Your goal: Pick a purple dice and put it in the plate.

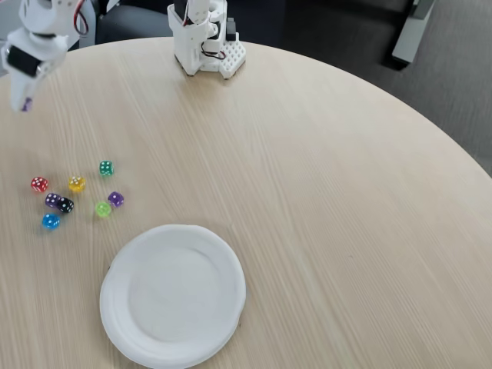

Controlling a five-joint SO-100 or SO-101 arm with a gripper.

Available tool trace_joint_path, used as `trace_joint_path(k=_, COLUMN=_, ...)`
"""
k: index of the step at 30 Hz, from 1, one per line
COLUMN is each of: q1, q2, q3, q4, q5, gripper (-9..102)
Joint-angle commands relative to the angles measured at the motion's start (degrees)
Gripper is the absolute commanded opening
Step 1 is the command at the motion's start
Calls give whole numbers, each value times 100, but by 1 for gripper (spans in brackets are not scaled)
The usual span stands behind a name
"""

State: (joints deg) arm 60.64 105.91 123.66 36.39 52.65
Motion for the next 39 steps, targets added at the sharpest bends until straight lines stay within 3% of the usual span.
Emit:
trace_joint_path(k=1, q1=-26, q2=492, q3=-202, q4=-18, q5=-26, gripper=0)
trace_joint_path(k=16, q1=-2215, q2=2127, q3=-123, q4=35, q5=396, gripper=0)
trace_joint_path(k=29, q1=-5089, q2=2760, q3=-185, q4=1942, q5=1635, gripper=0)
trace_joint_path(k=33, q1=-5722, q2=3278, q3=-193, q4=2004, q5=1617, gripper=0)
trace_joint_path(k=39, q1=-5739, q2=3762, q3=-123, q4=1916, q5=756, gripper=0)
